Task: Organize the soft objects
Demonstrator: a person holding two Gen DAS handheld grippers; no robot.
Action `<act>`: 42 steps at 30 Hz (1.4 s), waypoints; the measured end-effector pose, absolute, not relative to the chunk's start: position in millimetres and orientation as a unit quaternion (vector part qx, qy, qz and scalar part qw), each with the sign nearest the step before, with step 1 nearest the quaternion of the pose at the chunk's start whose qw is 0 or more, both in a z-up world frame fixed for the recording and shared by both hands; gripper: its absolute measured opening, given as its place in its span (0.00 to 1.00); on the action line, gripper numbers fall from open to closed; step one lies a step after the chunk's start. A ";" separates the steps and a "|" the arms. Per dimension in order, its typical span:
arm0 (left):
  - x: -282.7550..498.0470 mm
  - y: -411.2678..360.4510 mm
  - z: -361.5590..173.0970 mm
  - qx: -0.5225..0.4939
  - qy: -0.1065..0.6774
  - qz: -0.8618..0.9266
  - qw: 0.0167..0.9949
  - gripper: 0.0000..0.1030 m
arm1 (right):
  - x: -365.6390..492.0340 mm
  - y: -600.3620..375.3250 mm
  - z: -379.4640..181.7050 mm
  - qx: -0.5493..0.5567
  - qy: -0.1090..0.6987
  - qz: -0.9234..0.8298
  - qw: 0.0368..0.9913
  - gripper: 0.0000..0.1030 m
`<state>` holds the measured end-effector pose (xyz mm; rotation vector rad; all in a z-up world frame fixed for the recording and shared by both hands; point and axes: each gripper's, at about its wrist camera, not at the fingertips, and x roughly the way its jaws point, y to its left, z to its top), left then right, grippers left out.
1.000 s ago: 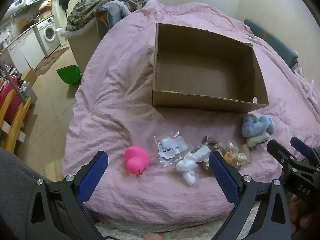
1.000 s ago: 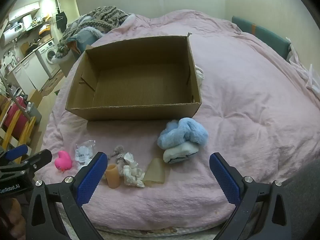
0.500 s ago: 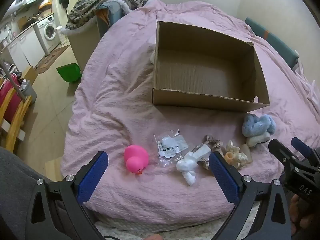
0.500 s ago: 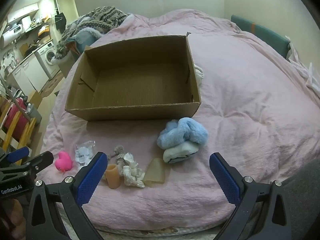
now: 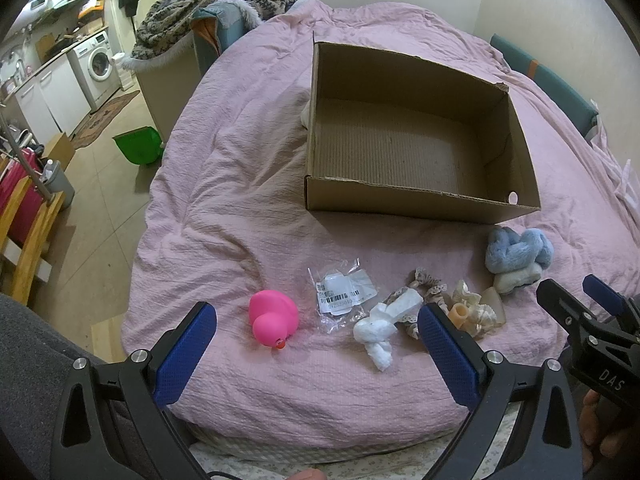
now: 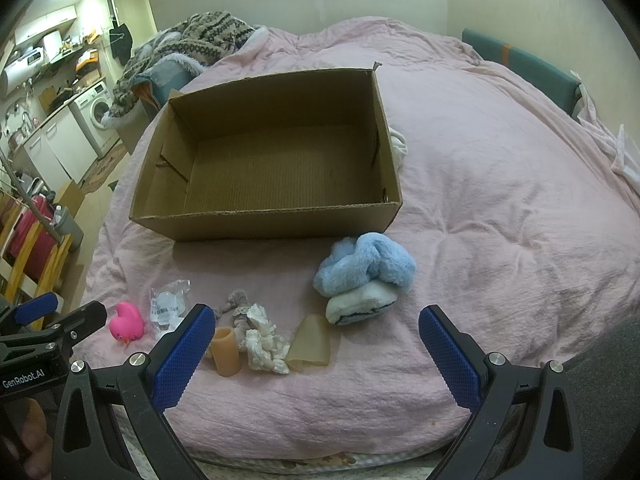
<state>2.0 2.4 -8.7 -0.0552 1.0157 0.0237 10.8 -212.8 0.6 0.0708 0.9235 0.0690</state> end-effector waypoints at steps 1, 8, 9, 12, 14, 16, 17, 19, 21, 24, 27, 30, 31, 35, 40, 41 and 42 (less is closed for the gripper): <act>2.1 2.9 -9.7 -0.026 0.486 0.011 0.873 0.98 | 10.6 -212.6 0.8 0.034 0.446 0.033 0.894 1.00; 2.6 2.2 -9.8 -0.027 0.487 0.012 0.873 0.98 | 11.8 -213.3 -0.7 0.034 0.446 0.033 0.894 1.00; 2.6 2.5 -10.5 -0.026 0.487 0.012 0.873 0.98 | 11.9 -213.6 -0.9 0.035 0.446 0.033 0.894 1.00; 3.1 2.8 -10.6 -0.024 0.486 0.011 0.874 0.98 | 11.8 -214.9 0.6 0.036 0.444 0.032 0.895 1.00; 3.3 1.0 -10.4 -0.024 0.487 0.013 0.873 0.98 | 11.7 -212.9 -1.6 0.038 0.444 0.032 0.895 1.00; 3.8 1.0 -11.2 -0.024 0.488 0.014 0.872 0.98 | 11.8 -213.1 -1.1 0.038 0.444 0.032 0.894 1.00; 4.0 1.0 -11.1 -0.025 0.487 0.014 0.873 0.98 | 11.1 -212.6 -0.3 0.038 0.445 0.031 0.894 1.00; 4.0 0.9 -11.5 -0.024 0.486 0.014 0.874 0.98 | 10.9 -212.6 -0.4 0.039 0.443 0.031 0.895 1.00; 3.9 0.7 -11.9 -0.023 0.486 0.015 0.874 0.98 | 10.5 -212.7 -2.5 0.040 0.442 0.030 0.896 1.00; 4.0 0.1 -11.1 -0.023 0.486 0.015 0.874 0.98 | 11.7 -217.5 0.2 0.043 0.444 0.029 0.894 1.00; 4.1 0.0 -11.1 -0.023 0.486 0.014 0.873 0.98 | 12.0 -217.5 0.1 0.043 0.444 0.029 0.894 1.00; 4.1 0.5 -11.5 -0.023 0.487 0.015 0.873 0.98 | 12.0 -217.6 -0.2 0.043 0.445 0.029 0.894 1.00; 4.0 0.6 -11.5 -0.023 0.486 0.015 0.873 0.98 | 12.0 -217.4 -0.1 0.044 0.445 0.029 0.894 1.00; 4.0 0.3 -11.4 -0.023 0.486 0.014 0.873 0.98 | 11.8 -219.0 -0.3 0.046 0.448 0.028 0.892 1.00; 3.8 0.1 -11.6 -0.024 0.487 0.015 0.873 0.98 | 11.9 -219.6 -0.2 0.047 0.449 0.028 0.892 1.00; 3.8 -0.2 -11.8 -0.023 0.487 0.016 0.873 0.98 | 11.8 -219.6 -0.3 0.047 0.449 0.028 0.892 1.00; 3.9 -0.7 -12.0 -0.022 0.487 0.016 0.873 0.98 | 12.0 -219.7 -0.3 0.047 0.449 0.028 0.892 1.00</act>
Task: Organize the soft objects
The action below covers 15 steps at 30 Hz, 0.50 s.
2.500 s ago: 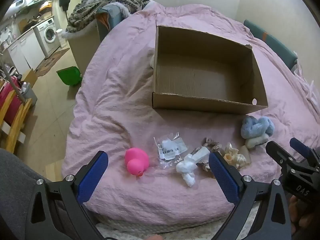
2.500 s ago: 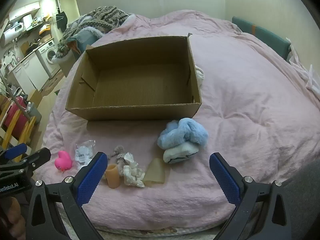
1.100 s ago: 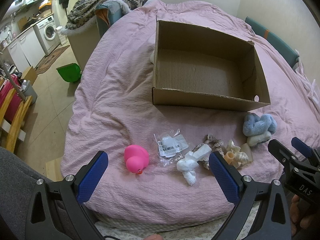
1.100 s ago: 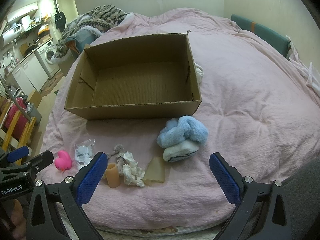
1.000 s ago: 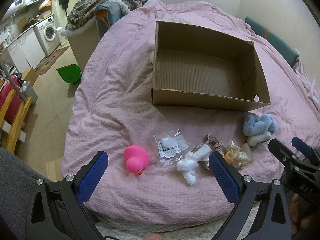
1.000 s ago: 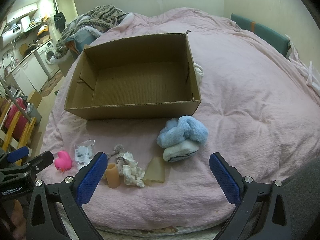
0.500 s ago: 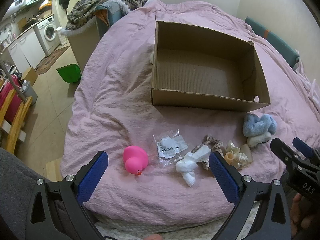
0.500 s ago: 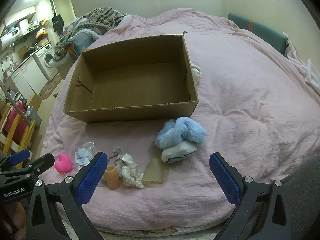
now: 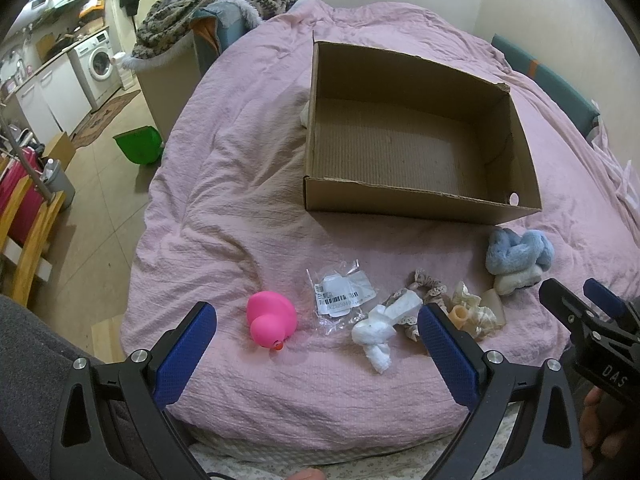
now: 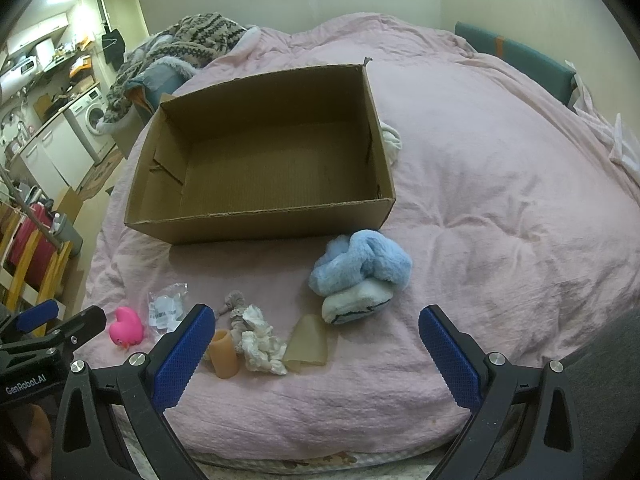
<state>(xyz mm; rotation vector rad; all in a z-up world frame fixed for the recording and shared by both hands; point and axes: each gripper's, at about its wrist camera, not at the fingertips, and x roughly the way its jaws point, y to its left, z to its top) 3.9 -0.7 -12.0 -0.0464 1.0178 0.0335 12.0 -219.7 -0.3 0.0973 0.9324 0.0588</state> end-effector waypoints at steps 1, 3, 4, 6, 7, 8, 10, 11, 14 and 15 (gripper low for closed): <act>3.9 -1.3 -11.8 -0.021 0.488 0.016 0.873 0.98 | 11.9 -219.7 -0.3 0.047 0.449 0.028 0.892 1.00; 3.6 -3.1 -11.2 -0.020 0.488 0.016 0.872 0.98 | 11.0 -219.9 -0.1 0.047 0.450 0.029 0.892 1.00; 4.0 -3.0 -10.4 -0.019 0.488 0.016 0.872 0.98 | 11.6 -219.7 -0.7 0.046 0.449 0.029 0.892 1.00; 4.0 -3.3 -9.6 -0.020 0.488 0.016 0.873 0.98 | 11.6 -219.0 -0.9 0.046 0.449 0.028 0.892 1.00; 3.9 -3.4 -9.7 -0.020 0.488 0.016 0.873 0.98 | 11.6 -219.1 -0.9 0.046 0.449 0.028 0.892 1.00; 3.8 -3.4 -9.6 -0.020 0.488 0.017 0.873 0.98 | 11.4 -219.2 -0.8 0.046 0.450 0.028 0.892 1.00; 3.7 -3.4 -9.5 -0.020 0.487 0.016 0.873 0.98 | 11.7 -219.2 -0.6 0.046 0.450 0.028 0.891 1.00; 3.7 -3.6 -9.1 -0.020 0.487 0.016 0.873 0.98 | 12.5 -218.8 -1.2 0.047 0.451 0.027 0.891 1.00; 3.9 -3.6 -9.2 -0.020 0.488 0.016 0.872 0.98 | 12.6 -219.0 -1.2 0.047 0.450 0.028 0.891 1.00; 3.9 -3.7 -9.2 -0.020 0.488 0.016 0.872 0.98 | 12.1 -218.7 -1.0 0.046 0.451 0.028 0.891 1.00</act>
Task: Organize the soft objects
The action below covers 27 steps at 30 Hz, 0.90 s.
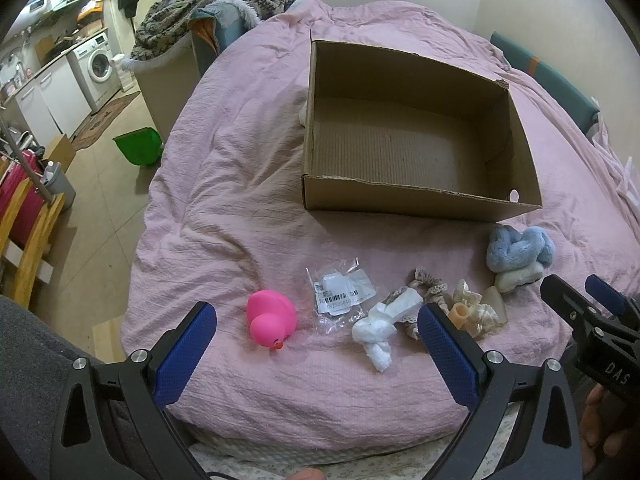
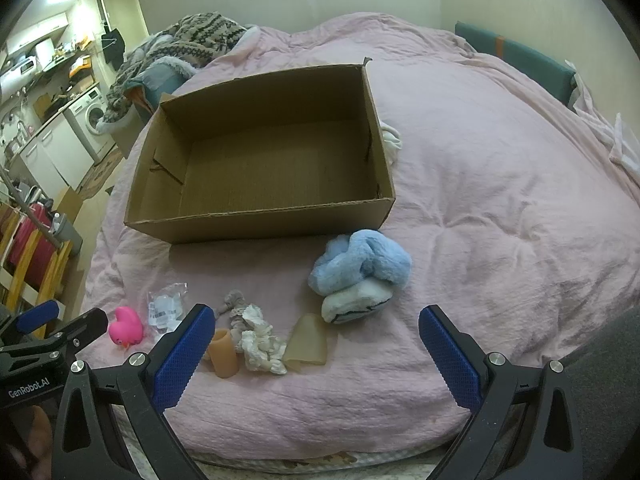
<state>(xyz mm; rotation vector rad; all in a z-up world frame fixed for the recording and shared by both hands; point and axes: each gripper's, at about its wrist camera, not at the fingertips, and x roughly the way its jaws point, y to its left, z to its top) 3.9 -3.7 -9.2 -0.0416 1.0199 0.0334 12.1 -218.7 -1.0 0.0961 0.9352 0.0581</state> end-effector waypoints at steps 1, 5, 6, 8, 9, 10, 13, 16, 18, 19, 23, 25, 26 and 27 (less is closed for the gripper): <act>3.8 -3.5 -9.4 -0.020 0.488 0.016 0.873 0.98 | 12.5 -219.2 -1.2 0.046 0.451 0.028 0.891 1.00; 3.7 -3.2 -9.5 -0.020 0.488 0.016 0.873 0.98 | 12.6 -219.3 -1.2 0.047 0.451 0.028 0.891 1.00; 3.7 -3.4 -9.1 -0.020 0.488 0.016 0.873 0.98 | 12.7 -219.5 -1.3 0.048 0.451 0.028 0.891 1.00; 3.6 -3.3 -9.3 -0.021 0.488 0.016 0.872 0.98 | 12.6 -219.5 -1.4 0.047 0.452 0.028 0.891 1.00; 3.5 -3.2 -9.4 -0.023 0.489 0.015 0.872 0.98 | 12.0 -219.2 -1.5 0.047 0.453 0.028 0.890 1.00; 3.5 -3.1 -9.1 -0.024 0.489 0.015 0.872 0.98 | 12.6 -219.3 -2.0 0.047 0.453 0.027 0.890 1.00; 4.4 -3.2 -8.3 -0.024 0.491 0.014 0.871 0.98 | 13.8 -219.0 -2.6 0.048 0.457 0.028 0.888 1.00; 5.7 -1.9 -7.1 -0.025 0.496 0.015 0.868 0.98 | 16.8 -222.7 -1.1 0.061 0.464 0.027 0.884 1.00; 9.4 -0.6 -3.3 -0.026 0.499 0.013 0.866 0.98 | 21.6 -229.2 2.2 0.083 0.471 0.036 0.877 1.00; 12.2 0.5 -1.4 -0.027 0.500 0.013 0.866 0.98 | 25.6 -232.2 3.5 0.089 0.476 0.038 0.874 1.00; 22.4 4.3 7.5 -0.032 0.501 0.016 0.865 0.98 | 44.8 -256.3 4.0 0.135 0.503 0.033 0.853 1.00; 27.6 4.9 10.6 -0.025 0.502 0.019 0.864 0.98 | 55.5 -265.2 -0.5 0.143 0.524 0.028 0.839 1.00; 30.9 5.5 12.2 -0.022 0.502 0.020 0.864 0.98 | 60.7 -270.4 -4.0 0.150 0.535 0.026 0.831 1.00; 34.4 5.3 13.2 -0.019 0.504 0.020 0.863 0.98 | 65.2 -275.3 -7.4 0.157 0.544 0.025 0.824 1.00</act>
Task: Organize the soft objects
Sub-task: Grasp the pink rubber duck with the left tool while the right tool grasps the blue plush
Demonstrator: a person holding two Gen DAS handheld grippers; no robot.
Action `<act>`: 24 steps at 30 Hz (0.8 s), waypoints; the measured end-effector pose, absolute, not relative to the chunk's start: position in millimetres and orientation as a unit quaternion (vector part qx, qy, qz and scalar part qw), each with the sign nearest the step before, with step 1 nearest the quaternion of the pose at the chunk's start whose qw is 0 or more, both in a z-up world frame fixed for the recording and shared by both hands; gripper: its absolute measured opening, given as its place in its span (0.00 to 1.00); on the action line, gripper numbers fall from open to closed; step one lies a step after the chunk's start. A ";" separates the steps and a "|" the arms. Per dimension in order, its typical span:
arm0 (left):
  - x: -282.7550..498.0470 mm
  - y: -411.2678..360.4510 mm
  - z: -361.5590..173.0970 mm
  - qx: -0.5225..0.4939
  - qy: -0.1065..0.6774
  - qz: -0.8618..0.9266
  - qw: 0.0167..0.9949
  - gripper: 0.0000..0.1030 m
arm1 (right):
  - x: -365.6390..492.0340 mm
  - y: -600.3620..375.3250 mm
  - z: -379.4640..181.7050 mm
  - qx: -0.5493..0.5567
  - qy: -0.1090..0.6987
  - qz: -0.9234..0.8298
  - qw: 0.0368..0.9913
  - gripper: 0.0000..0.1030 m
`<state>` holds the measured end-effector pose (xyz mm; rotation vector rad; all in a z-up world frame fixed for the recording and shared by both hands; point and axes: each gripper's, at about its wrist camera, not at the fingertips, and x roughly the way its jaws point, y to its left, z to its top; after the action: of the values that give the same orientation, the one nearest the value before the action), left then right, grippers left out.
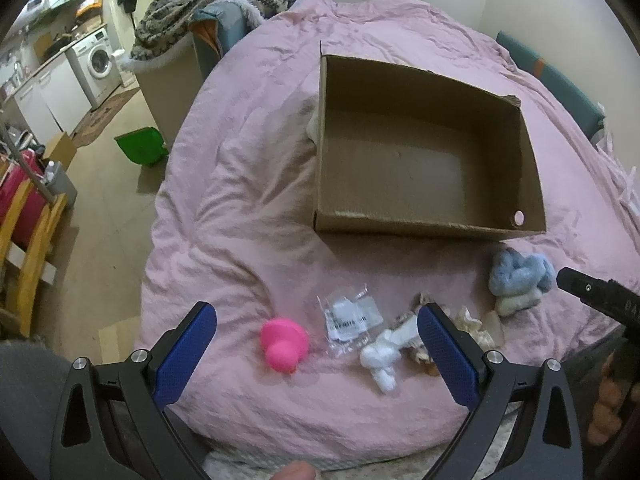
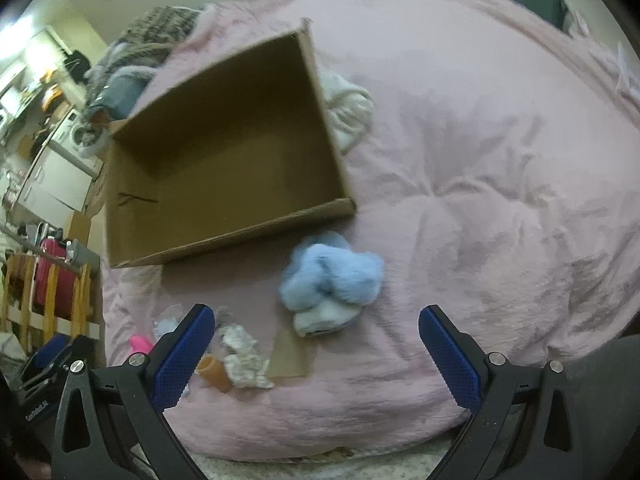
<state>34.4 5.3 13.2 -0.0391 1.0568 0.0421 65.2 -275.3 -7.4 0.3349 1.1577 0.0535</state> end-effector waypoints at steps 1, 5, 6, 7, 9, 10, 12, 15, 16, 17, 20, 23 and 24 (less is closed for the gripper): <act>38.2 6.0 13.7 -0.017 0.507 0.019 0.862 0.98 | 68.6 -279.3 -10.7 0.165 0.551 0.025 0.817 1.00; 55.7 10.4 14.9 -0.010 0.516 0.019 0.856 0.98 | 81.9 -297.6 -26.4 0.194 0.570 0.015 0.798 1.00; 59.8 12.7 15.1 -0.010 0.516 0.022 0.856 0.98 | 84.7 -301.9 -29.8 0.204 0.572 0.014 0.794 1.00; 63.5 14.8 14.5 -0.011 0.517 0.025 0.856 0.98 | 86.6 -306.8 -34.0 0.221 0.575 0.015 0.787 1.00; 70.0 18.8 12.8 -0.016 0.518 0.030 0.855 0.98 | 89.7 -313.6 -43.8 0.260 0.582 0.019 0.770 1.00; 73.9 20.6 10.7 -0.019 0.520 0.033 0.853 0.98 | 90.9 -314.9 -49.0 0.272 0.585 0.018 0.763 1.00; 80.5 23.1 5.8 -0.022 0.523 0.038 0.851 0.98 | 94.6 -312.5 -58.4 0.272 0.596 0.014 0.756 1.00; 86.6 26.4 -5.1 -0.035 0.530 0.036 0.847 0.98 | 102.6 -303.4 -67.9 0.260 0.607 0.021 0.750 1.00; 87.7 28.2 -9.1 -0.040 0.531 0.034 0.846 0.98 | 105.7 -301.1 -70.3 0.259 0.610 0.024 0.748 1.00; 88.8 30.4 -13.9 -0.045 0.534 0.036 0.843 0.98 | 108.4 -298.3 -73.4 0.257 0.613 0.026 0.746 1.00; 91.8 39.4 -24.5 -0.066 0.550 0.045 0.832 0.98 | 115.9 -289.9 -83.4 0.253 0.622 0.029 0.741 0.88; 93.6 53.1 -30.0 -0.090 0.563 0.057 0.820 0.98 | 120.1 -283.5 -89.0 0.246 0.626 0.033 0.739 0.70; 92.1 56.0 -32.9 -0.089 0.567 0.065 0.817 0.98 | 120.7 -281.5 -88.8 0.240 0.625 0.036 0.741 0.55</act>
<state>92.1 56.0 -32.9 -0.1908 1.2082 0.1376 120.7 -281.5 -88.8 0.5272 1.3712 0.0799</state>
